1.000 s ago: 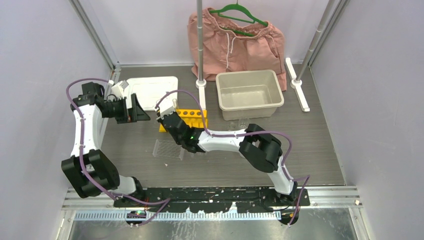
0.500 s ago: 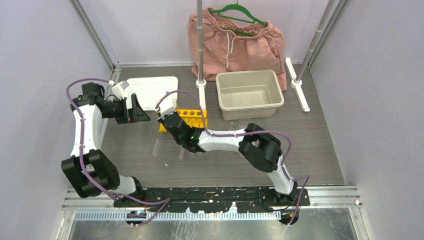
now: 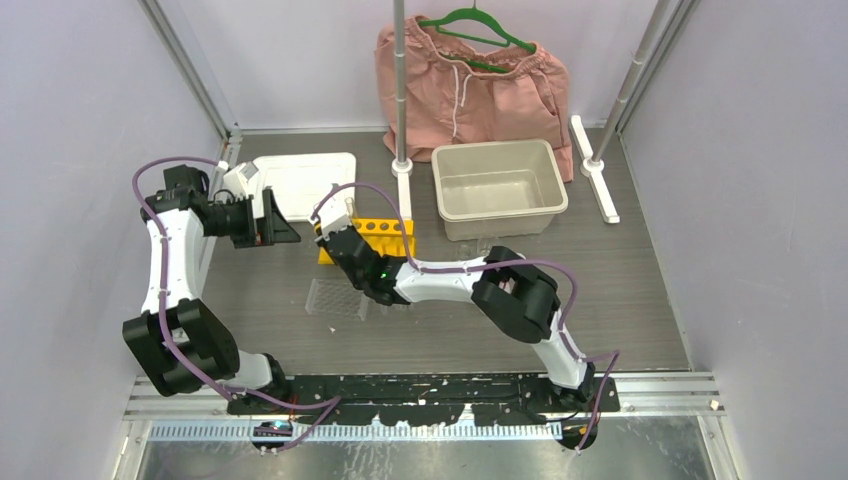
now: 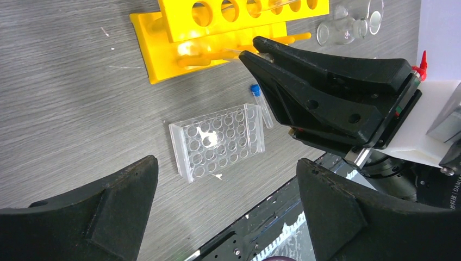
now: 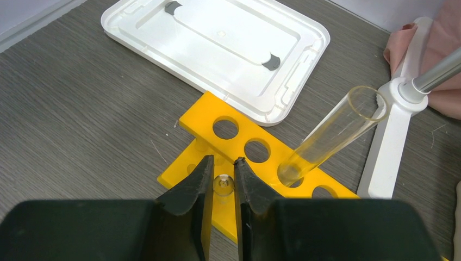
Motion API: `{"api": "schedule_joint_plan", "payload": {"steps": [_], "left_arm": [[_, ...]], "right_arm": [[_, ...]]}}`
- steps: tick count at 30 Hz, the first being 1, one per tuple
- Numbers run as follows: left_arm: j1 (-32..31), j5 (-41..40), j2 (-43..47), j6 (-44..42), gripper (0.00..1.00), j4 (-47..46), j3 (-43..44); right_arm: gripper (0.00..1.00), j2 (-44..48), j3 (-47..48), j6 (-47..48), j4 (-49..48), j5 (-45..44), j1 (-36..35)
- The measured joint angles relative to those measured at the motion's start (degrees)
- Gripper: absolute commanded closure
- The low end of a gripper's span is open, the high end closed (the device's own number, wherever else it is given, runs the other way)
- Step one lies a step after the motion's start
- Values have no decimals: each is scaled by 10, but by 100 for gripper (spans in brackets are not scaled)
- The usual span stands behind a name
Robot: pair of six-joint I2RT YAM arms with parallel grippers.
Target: Organize the chemistry lab equipment
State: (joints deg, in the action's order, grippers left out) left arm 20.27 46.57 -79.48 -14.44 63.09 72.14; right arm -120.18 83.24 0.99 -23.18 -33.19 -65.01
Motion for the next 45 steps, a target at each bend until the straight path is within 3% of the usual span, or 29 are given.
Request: {"api": "schedule_joint_plan", "payload": {"steps": [20,34,39,45], "left_arm": [[0,0,0,-10,2,2,0],[0,2,0,-10,2,5,11],[0,2,0,-10,2,6,12],[0,2,0,-10,2,8,12]], "right_arm": [[98,-5,-8,-35,14,22,3],[58,-5,-8,-61,45,33,3],[55,-1,-8,-73,62,46,2],[59,50,-19,-100,101,53,-1]]}}
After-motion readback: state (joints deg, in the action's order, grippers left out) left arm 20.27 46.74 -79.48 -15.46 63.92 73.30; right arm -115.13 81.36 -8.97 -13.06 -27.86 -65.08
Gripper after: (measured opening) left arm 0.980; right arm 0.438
